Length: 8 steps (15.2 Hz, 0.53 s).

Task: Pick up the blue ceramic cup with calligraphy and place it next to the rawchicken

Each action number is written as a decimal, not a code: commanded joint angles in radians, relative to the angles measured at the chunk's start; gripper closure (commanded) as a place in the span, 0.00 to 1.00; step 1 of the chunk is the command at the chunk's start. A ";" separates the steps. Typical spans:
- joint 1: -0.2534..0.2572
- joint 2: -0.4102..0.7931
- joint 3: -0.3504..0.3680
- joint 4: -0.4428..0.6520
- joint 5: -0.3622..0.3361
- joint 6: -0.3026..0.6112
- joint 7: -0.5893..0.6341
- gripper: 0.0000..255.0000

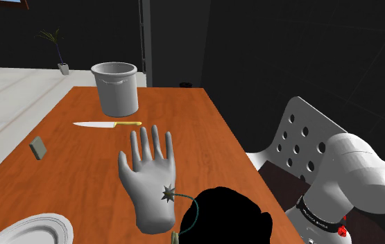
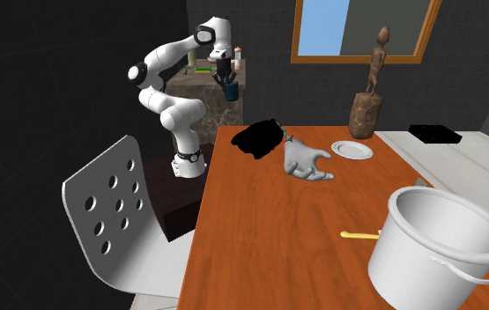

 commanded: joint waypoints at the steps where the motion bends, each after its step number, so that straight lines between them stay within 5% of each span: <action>1: 0.008 -0.019 0.017 -0.024 0.019 0.009 0.004 1.00; 8: 0.037 -0.081 0.072 -0.121 0.072 0.046 0.000 1.00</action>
